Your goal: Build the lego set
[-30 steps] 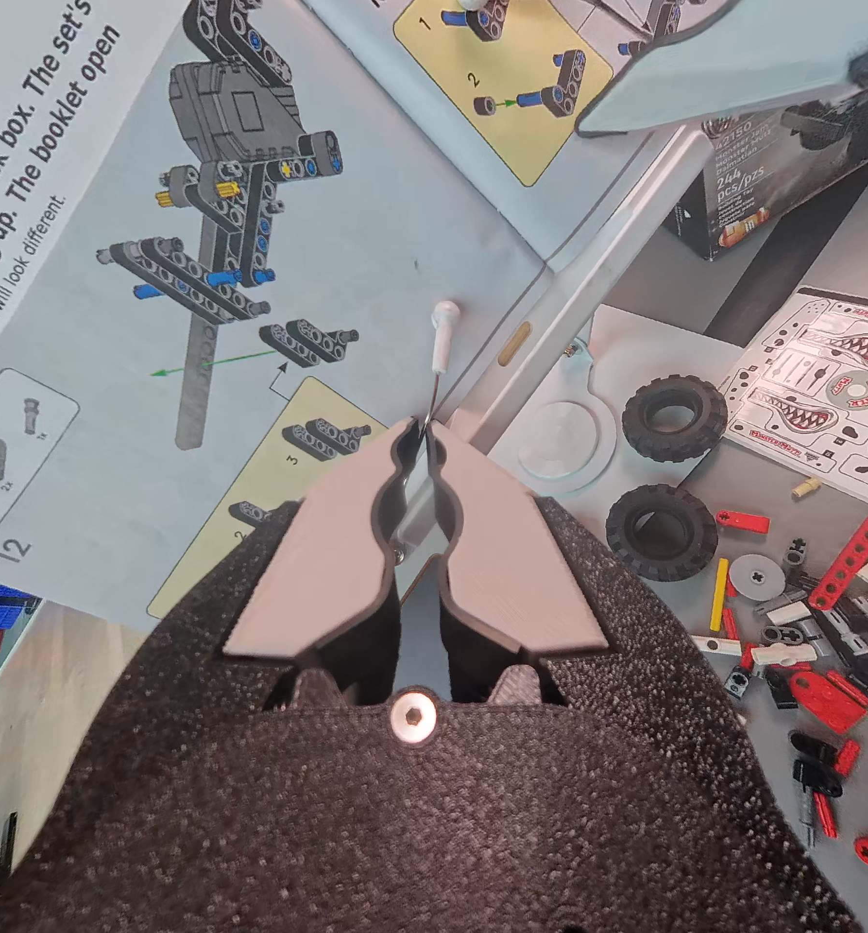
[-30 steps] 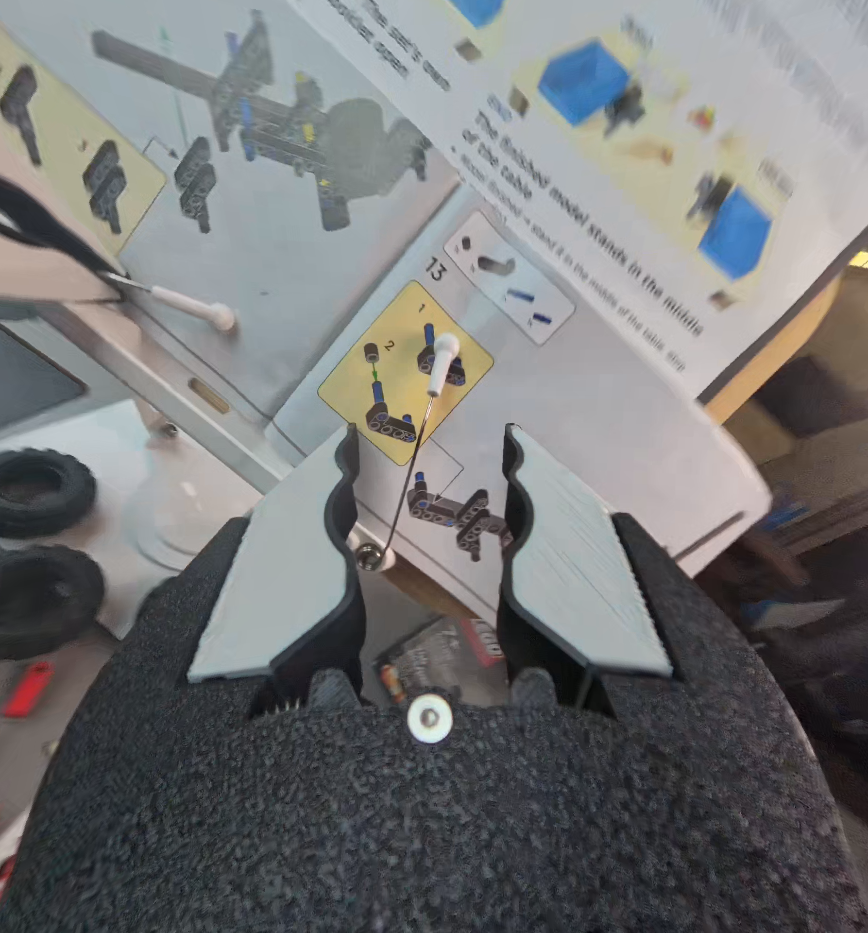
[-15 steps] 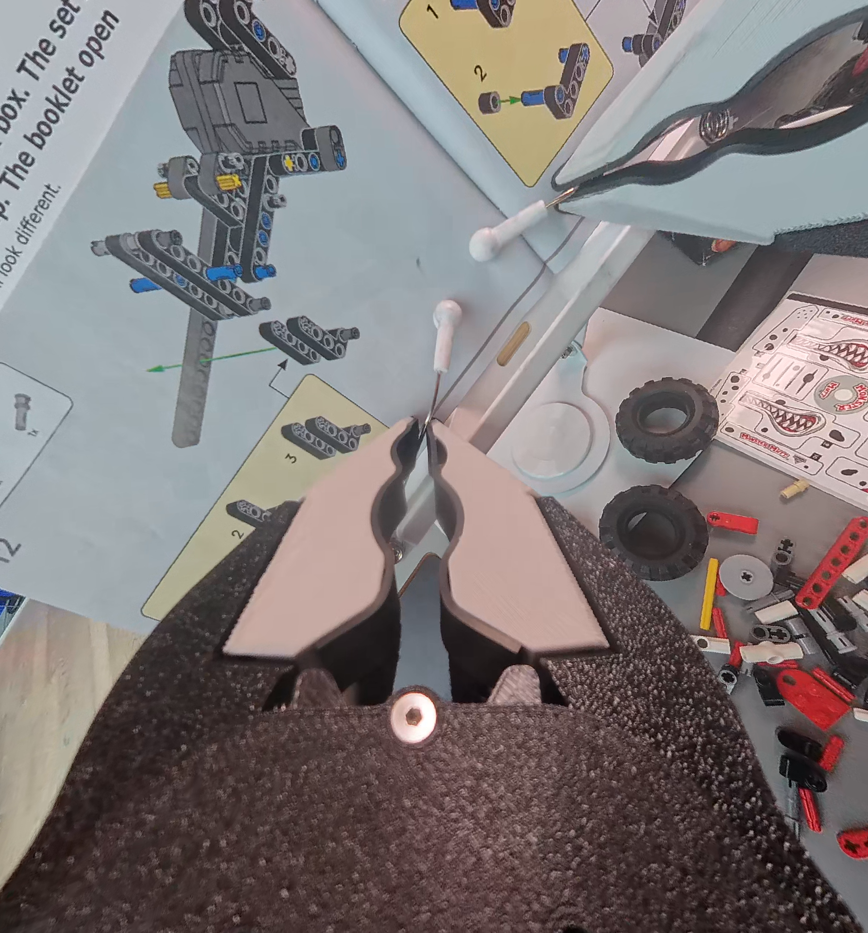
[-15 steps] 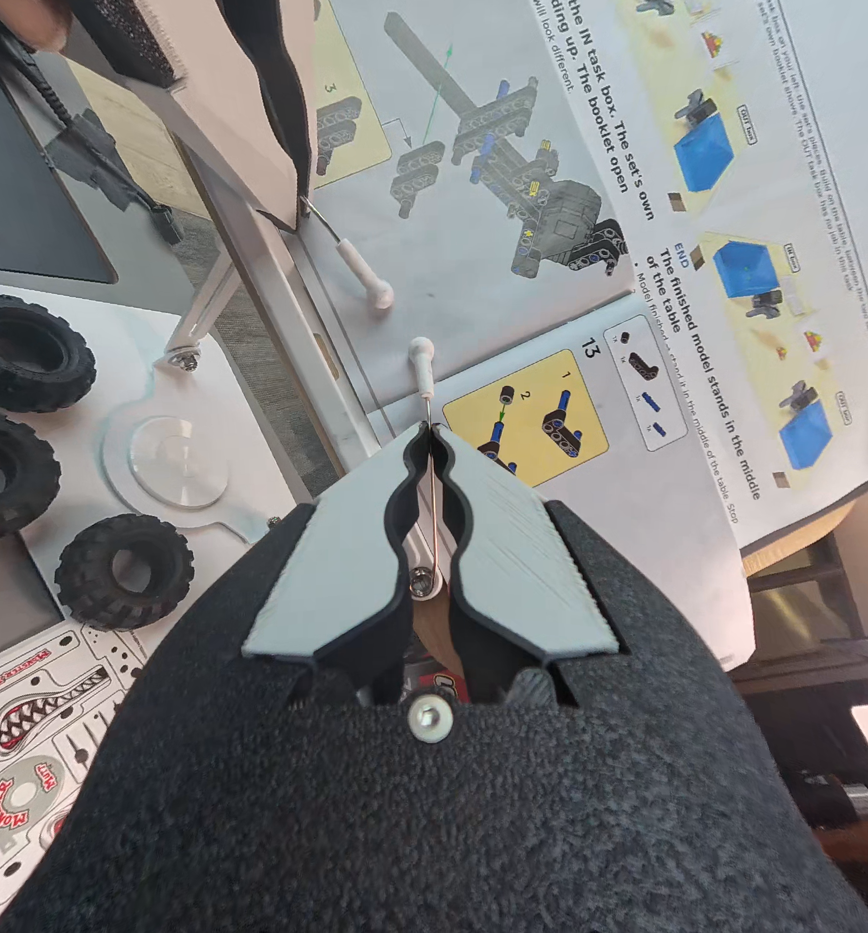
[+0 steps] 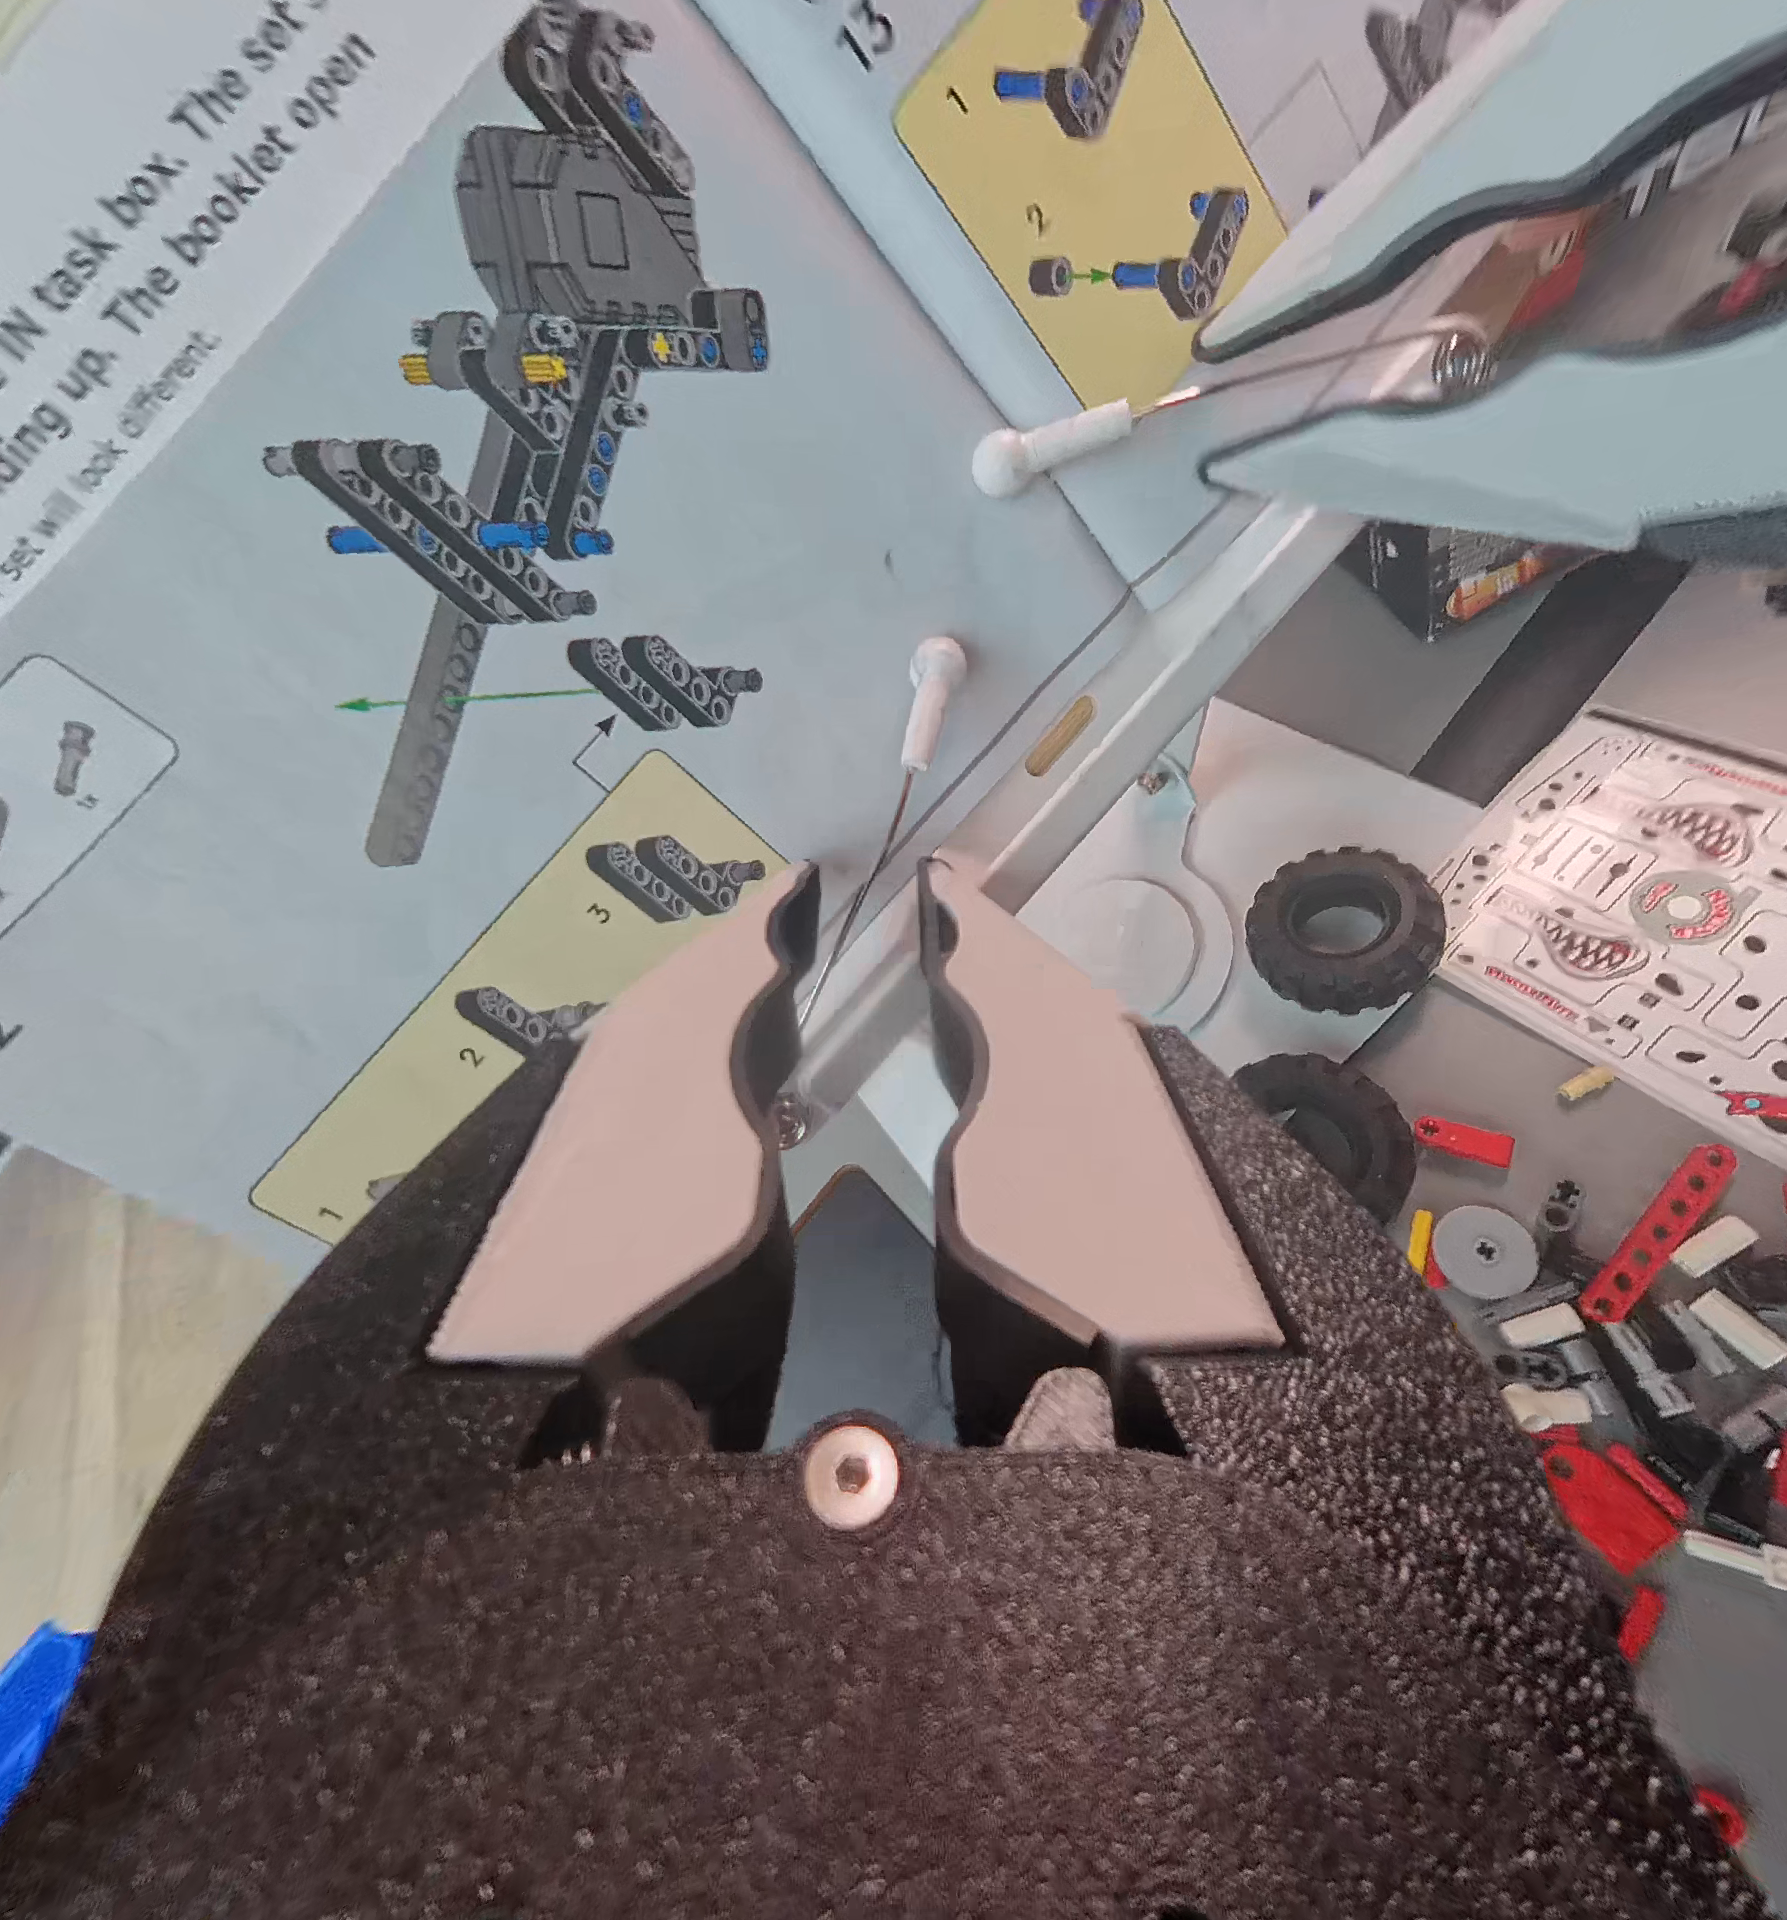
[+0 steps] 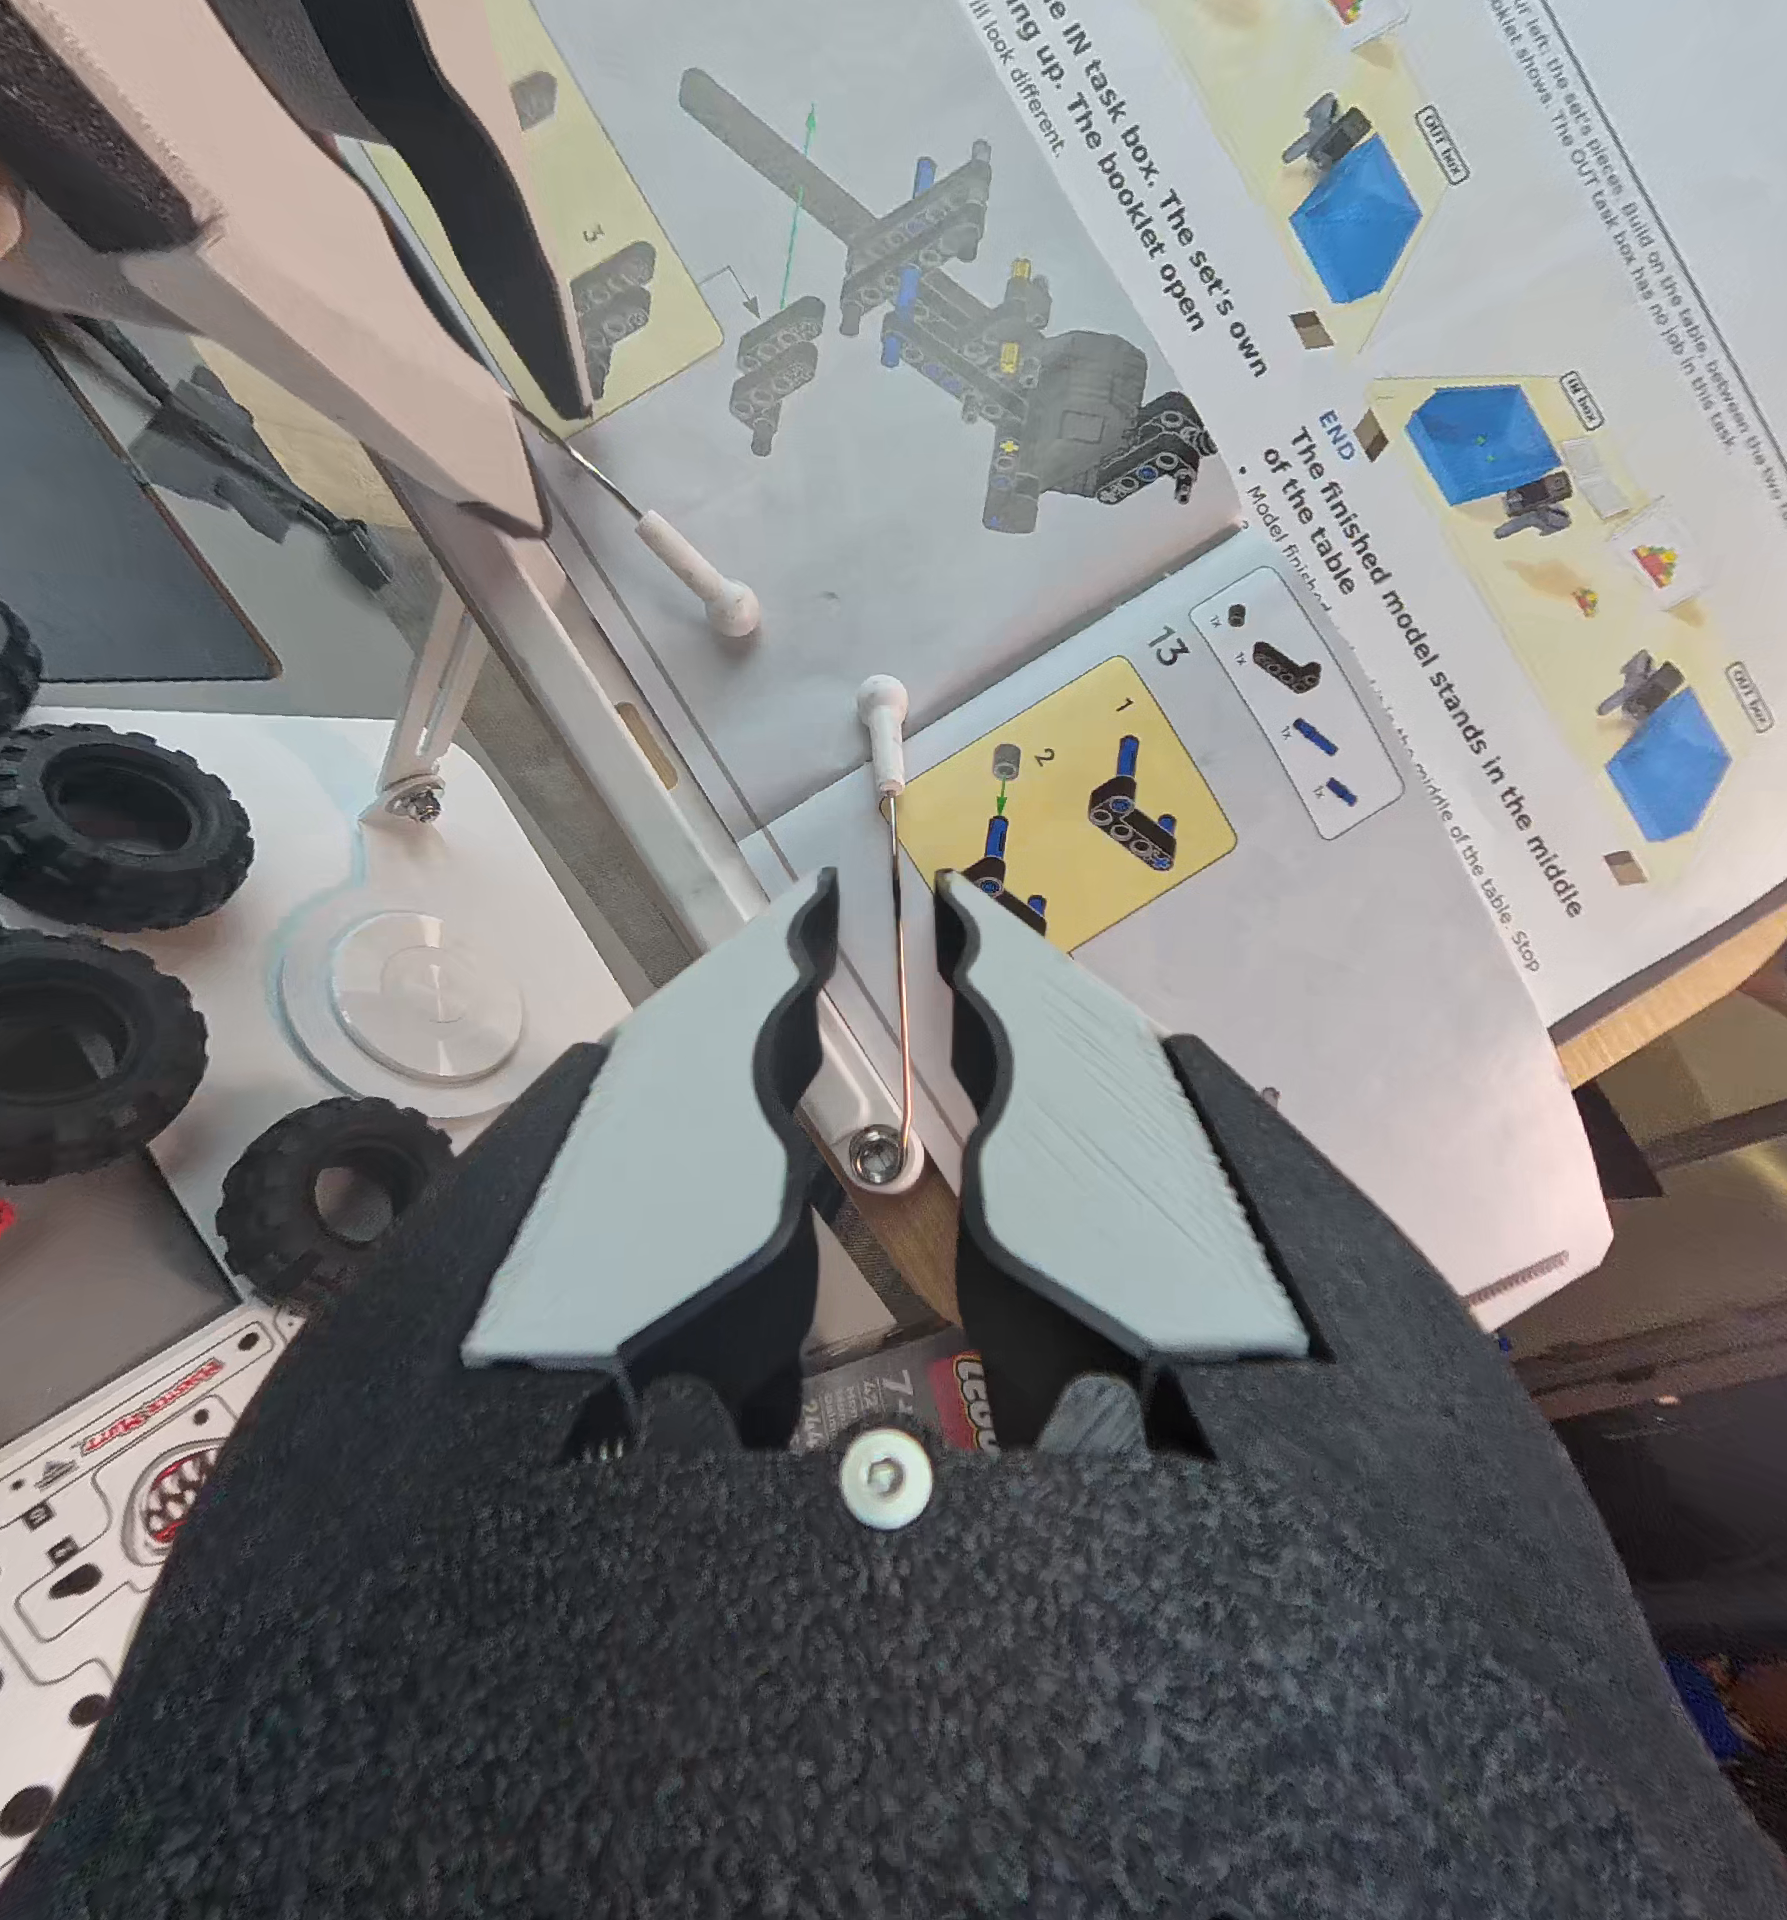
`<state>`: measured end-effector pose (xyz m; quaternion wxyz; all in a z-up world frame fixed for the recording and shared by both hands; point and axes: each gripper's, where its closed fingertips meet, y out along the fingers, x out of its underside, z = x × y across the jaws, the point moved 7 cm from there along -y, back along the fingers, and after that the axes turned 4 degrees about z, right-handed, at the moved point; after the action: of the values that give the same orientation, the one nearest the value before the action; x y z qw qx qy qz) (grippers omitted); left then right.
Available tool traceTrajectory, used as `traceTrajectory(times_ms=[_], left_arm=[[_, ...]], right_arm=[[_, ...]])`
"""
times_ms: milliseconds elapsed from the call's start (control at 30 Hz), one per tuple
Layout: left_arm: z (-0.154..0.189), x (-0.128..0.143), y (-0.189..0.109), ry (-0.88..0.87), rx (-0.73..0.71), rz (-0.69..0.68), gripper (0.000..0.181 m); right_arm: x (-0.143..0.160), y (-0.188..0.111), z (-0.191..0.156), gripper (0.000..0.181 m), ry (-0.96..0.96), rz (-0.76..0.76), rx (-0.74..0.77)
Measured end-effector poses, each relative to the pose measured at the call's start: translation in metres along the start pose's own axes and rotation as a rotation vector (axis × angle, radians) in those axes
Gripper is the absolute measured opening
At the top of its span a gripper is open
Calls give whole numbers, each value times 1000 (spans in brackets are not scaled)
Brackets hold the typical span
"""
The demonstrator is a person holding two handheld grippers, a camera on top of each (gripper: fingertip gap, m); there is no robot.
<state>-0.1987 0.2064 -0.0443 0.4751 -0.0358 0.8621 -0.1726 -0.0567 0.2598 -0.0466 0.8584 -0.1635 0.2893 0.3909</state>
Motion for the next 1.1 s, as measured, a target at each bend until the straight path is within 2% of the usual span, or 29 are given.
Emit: traceTrajectory(times_ms=[33, 100, 233, 367, 533, 633, 733, 833, 967, 1100], left_arm=[[0, -1, -4, -56, 13, 45, 36], [-4, -2, -17, -188, 16, 160, 44], [-23, 10, -42, -423, -116, 334, 43], [-44, 32, -50, -561, -228, 301, 40], [-60, 47, -38, -583, -234, 183, 34], [-68, 33, -49, -538, -270, 272, 27], [-80, 11, -56, -502, -288, 327, 19], [-93, -2, -53, -482, -313, 309, 9], [-102, -4, -46, -489, -360, 265, 3], [-102, 1, -43, -507, -365, 250, 2]], right_arm=[[0, -5, 1, 25, 30, 13, -5], [3, -17, 6, 31, 98, 30, 18], [33, -32, 25, 36, 339, -50, 145], [60, -30, 32, 39, 516, -90, 178], [58, -26, 33, 38, 471, -91, 182], [53, -35, 35, 42, 500, -76, 160], [36, -61, 35, 42, 582, 6, 117], [13, -100, 30, 40, 628, 93, 68], [-5, -162, 24, 38, 683, 178, 24], [1, -215, 16, 37, 704, 183, 16]])
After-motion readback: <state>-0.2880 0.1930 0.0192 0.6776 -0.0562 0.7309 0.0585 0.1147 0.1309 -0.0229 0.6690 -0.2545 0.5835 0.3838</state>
